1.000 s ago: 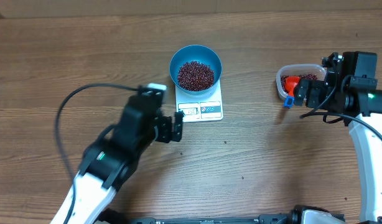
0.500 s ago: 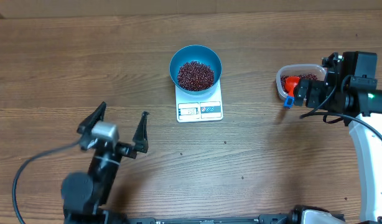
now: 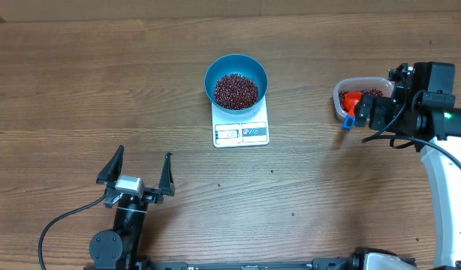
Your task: Scoop item into bowl and weigh 150g on scale
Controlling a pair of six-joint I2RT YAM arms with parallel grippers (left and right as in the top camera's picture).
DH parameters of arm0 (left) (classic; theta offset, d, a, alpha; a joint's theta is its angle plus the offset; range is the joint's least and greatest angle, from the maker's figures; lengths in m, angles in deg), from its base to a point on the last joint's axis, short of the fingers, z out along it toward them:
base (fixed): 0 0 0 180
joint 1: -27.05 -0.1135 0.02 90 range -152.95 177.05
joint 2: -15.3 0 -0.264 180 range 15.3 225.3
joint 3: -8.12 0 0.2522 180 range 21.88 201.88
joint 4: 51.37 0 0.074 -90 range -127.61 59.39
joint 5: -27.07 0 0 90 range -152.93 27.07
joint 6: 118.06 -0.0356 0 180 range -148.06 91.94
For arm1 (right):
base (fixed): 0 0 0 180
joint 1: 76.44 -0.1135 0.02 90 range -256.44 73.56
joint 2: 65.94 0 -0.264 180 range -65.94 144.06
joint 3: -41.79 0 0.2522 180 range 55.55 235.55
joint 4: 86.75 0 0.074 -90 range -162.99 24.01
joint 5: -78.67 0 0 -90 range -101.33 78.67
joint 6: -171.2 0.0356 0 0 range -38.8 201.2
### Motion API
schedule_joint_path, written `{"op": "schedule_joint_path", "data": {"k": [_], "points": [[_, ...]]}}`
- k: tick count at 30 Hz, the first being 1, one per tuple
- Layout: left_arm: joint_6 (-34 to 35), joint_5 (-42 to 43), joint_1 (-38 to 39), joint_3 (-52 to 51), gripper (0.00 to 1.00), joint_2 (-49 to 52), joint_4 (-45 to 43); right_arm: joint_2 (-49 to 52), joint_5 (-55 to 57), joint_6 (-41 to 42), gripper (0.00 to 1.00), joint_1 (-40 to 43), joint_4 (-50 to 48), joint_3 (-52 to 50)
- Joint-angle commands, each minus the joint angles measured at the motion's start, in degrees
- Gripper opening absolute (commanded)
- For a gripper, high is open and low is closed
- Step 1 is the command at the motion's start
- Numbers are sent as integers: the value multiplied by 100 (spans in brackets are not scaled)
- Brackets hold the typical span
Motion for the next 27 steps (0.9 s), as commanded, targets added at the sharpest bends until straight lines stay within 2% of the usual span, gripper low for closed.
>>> {"op": "schedule_joint_path", "data": {"k": [1, 9, 19, 27], "points": [[20, -227, -59, -22, 100, -96, 258, -33, 24, -24, 100, 39, -11, 131], [17, -501, -61, -22, 100, -96, 1521, -33, 24, -24, 100, 39, -11, 131], [-138, -601, -50, -22, 100, -96, 1508, -33, 24, -24, 100, 39, -9, 131], [-133, -595, 282, -22, 100, -92, 1502, -33, 24, -24, 100, 39, -9, 131]]}}
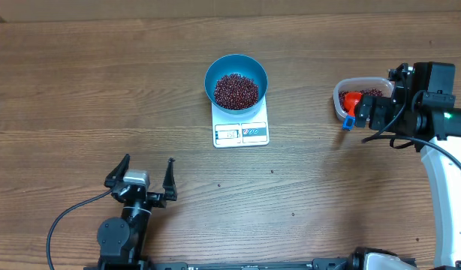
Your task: Scoop item into bowl and weigh 150g on scale
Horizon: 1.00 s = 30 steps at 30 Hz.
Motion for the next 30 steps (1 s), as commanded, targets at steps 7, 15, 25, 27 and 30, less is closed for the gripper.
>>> {"op": "schedule_joint_path", "data": {"k": [7, 15, 25, 27, 30], "points": [[-111, -81, 37, -24, 100, -48, 28, -33, 24, -24, 100, 39, -15, 131], [-111, -81, 37, -24, 100, -48, 28, -33, 24, -24, 100, 39, -13, 131], [-114, -81, 37, -24, 99, -48, 28, -345, -68, -24, 100, 37, -317, 129], [-114, -81, 37, -24, 100, -48, 28, -481, -197, -24, 100, 37, -518, 122], [-111, -81, 37, -24, 100, -48, 28, -776, -350, -24, 100, 37, -1283, 48]]}}
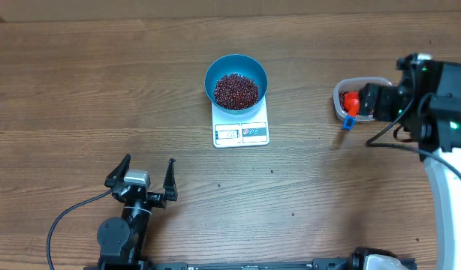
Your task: Scoop item into bowl and weigh 150g on scale
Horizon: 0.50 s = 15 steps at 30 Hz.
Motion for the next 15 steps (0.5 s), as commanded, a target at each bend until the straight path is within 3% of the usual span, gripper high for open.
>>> {"op": "schedule_joint_path", "data": {"k": [1, 5, 15], "points": [[-114, -76, 35, -24, 100, -48, 26, -459, -203, -26, 100, 37, -756, -50], [-111, -76, 35, -24, 100, -48, 26, -903, -350, -24, 100, 37, -1871, -697], [-111, -76, 35, -24, 100, -48, 26, -2723, -433, -7, 100, 37, -5084, -3915]]}}
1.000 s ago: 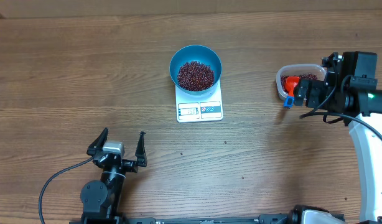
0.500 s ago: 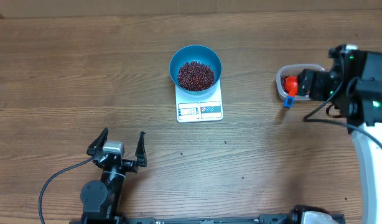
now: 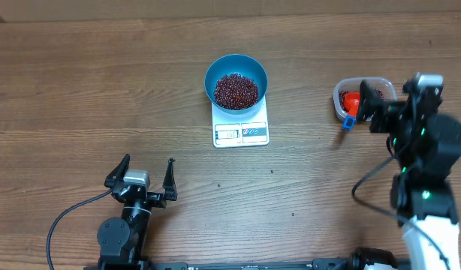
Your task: Scoop item into bowl and weigh 150g on scale
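Note:
A blue bowl (image 3: pixel 236 71) heaped with dark red beans stands on the small white scale (image 3: pixel 241 132) at the table's middle back. To the right is a clear tub (image 3: pixel 343 94) of beans. An orange scoop (image 3: pixel 353 99) lies in it, its blue handle end (image 3: pixel 350 121) hanging over the near rim. My right gripper (image 3: pixel 371 109) is just right of the tub; its fingers look spread and nothing is between them. My left gripper (image 3: pixel 147 169) stands open at the near left, far from the bowl.
The right arm's body (image 3: pixel 426 150) fills the right edge of the view. The left arm's base and its cable (image 3: pixel 65 221) sit at the near left. Bare wood tabletop (image 3: pixel 80 82) lies left of the scale.
My right arm has swung back toward the near right, its gripper a little farther from the tub. The scoop lies where it was. The left arm, bowl and scale have not moved.
First my right gripper was at the scoop's handle by the tub, and my left gripper stood open at the near left. The left arm then drew slightly nearer and stayed. The right arm shifted right, then back; the scoop remained in the tub throughout.

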Controlling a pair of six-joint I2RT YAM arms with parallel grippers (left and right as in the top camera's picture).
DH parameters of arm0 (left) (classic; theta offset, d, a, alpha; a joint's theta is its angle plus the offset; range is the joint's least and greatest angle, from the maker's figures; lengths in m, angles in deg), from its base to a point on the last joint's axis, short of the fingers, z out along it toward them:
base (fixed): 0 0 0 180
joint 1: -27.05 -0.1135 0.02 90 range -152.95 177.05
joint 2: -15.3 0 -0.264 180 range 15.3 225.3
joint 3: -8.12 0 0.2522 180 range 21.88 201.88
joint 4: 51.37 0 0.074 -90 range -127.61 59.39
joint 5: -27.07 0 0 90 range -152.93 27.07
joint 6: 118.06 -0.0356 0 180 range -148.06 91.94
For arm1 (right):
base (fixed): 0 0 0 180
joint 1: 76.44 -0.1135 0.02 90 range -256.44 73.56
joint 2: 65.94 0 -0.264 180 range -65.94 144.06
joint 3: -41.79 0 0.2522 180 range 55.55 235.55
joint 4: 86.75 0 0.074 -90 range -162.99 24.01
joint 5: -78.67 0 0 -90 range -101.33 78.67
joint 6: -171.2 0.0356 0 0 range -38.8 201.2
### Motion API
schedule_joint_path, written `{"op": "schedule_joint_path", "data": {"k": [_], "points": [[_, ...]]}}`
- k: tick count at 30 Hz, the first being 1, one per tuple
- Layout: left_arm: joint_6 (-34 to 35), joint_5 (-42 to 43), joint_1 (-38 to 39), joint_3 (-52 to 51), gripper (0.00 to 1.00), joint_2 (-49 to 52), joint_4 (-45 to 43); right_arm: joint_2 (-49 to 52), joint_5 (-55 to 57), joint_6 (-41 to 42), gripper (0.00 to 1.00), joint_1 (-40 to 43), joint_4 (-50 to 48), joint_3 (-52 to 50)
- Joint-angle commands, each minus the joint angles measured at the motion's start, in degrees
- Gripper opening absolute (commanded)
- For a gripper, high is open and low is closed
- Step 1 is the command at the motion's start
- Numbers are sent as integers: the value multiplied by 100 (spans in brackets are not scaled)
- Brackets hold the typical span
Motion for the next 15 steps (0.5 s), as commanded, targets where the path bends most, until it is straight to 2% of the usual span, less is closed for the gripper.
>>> {"op": "schedule_joint_path", "data": {"k": [1, 7, 15], "points": [[-111, -35, 35, -24, 100, -48, 24, -660, -61, -7, 100, 37, -828, -942], [-111, -35, 35, -24, 100, -48, 24, -1838, -57, -7, 100, 37, -2382, -2566], [-111, -35, 35, -24, 100, -48, 24, -2992, -57, -7, 100, 31, -2540, -3491]]}}
